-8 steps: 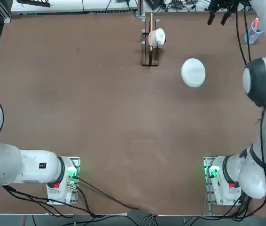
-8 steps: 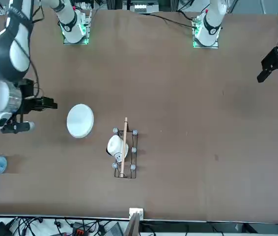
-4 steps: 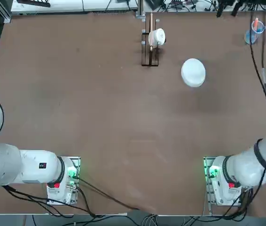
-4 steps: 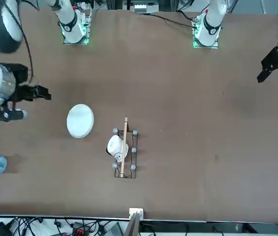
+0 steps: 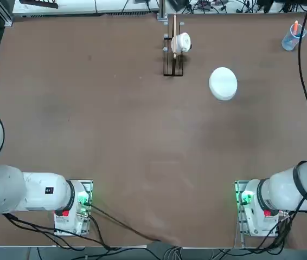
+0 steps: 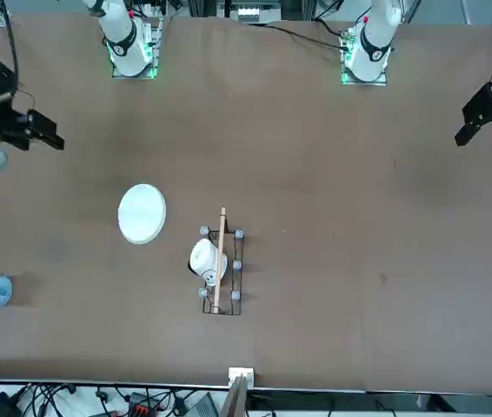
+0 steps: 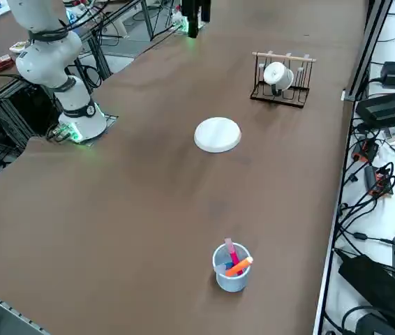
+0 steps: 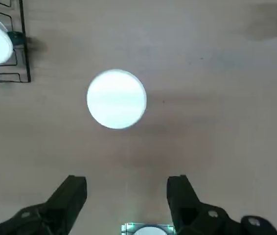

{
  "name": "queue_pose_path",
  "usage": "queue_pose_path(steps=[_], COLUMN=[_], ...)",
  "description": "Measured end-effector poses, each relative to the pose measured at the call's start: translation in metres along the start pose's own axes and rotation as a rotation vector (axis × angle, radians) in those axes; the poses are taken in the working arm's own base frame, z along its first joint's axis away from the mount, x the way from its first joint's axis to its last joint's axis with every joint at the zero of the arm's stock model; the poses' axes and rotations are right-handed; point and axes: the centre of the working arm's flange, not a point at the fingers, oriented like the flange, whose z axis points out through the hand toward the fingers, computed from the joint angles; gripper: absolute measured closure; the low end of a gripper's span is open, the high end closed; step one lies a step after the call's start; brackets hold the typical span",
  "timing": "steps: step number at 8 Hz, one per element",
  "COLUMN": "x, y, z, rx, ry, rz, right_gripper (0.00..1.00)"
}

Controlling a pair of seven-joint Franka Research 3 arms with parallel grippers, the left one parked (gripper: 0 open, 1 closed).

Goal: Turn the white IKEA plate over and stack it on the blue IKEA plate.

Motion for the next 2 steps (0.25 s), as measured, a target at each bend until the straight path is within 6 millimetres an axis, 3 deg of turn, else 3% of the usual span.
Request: queue_pose_path(steps=[2], x=[0.0045], y=[0.0045], z=[0.0079], rx=[-0.01], ry=[-0.014], rz=[-0.011], right_gripper=[0.0])
